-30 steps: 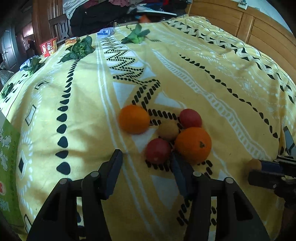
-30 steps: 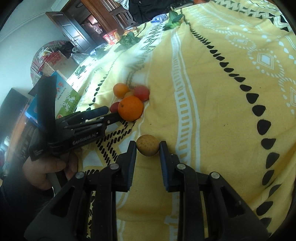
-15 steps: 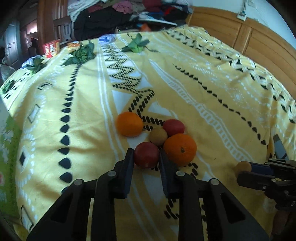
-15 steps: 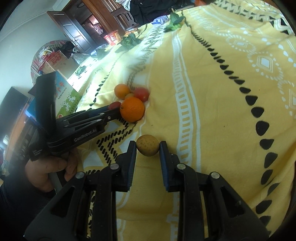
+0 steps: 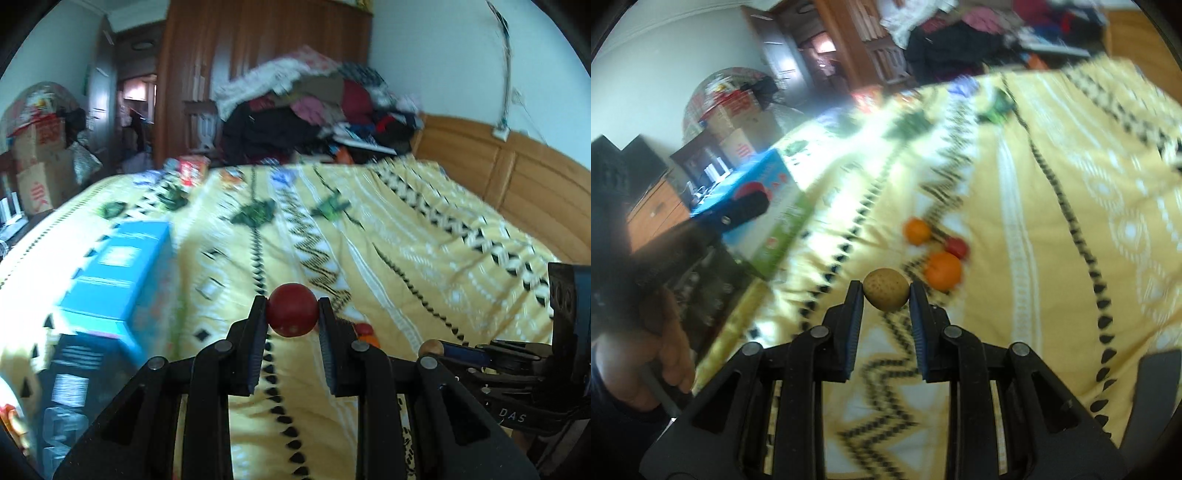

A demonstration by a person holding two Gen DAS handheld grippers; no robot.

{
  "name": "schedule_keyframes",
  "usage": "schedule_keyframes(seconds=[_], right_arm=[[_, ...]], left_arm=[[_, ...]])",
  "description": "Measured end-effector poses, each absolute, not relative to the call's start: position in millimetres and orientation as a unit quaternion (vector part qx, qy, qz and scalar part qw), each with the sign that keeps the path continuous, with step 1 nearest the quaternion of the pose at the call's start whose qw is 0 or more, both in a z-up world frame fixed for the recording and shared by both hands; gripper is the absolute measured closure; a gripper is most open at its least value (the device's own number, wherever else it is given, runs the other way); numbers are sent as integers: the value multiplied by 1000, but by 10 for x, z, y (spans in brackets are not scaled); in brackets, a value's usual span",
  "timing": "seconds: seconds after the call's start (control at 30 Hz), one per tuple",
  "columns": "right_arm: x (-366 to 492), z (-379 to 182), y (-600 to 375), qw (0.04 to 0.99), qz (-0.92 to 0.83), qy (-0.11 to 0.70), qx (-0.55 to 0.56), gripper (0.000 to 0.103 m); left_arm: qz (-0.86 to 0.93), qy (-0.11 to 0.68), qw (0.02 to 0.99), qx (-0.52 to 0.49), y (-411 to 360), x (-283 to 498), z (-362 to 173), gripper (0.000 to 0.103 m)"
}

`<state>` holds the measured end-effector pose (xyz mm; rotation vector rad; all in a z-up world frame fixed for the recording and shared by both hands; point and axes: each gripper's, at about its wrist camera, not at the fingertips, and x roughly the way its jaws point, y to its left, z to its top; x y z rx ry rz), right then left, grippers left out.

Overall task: Organize fruits
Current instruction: 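Carry the red plum and kiwi over the steel bowl with both tools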

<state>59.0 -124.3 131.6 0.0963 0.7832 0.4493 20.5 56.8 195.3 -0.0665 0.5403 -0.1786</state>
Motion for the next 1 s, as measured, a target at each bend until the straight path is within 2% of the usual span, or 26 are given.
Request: schedule_keyframes(seconds=[0.23,0.5,1.0], right_arm=[[407,1780,-391,898,265,350,-20,77],[65,2059,772,877,338,331,-83,77],[-510,2055,2501,818,444,331,-157,77]], left_arm=[[22,223,973,-59,1557,-458,2404,76],[134,197,967,-93,2726,-1200,2568,76],[238,215,934,-158,3937,-1907,2117,76]])
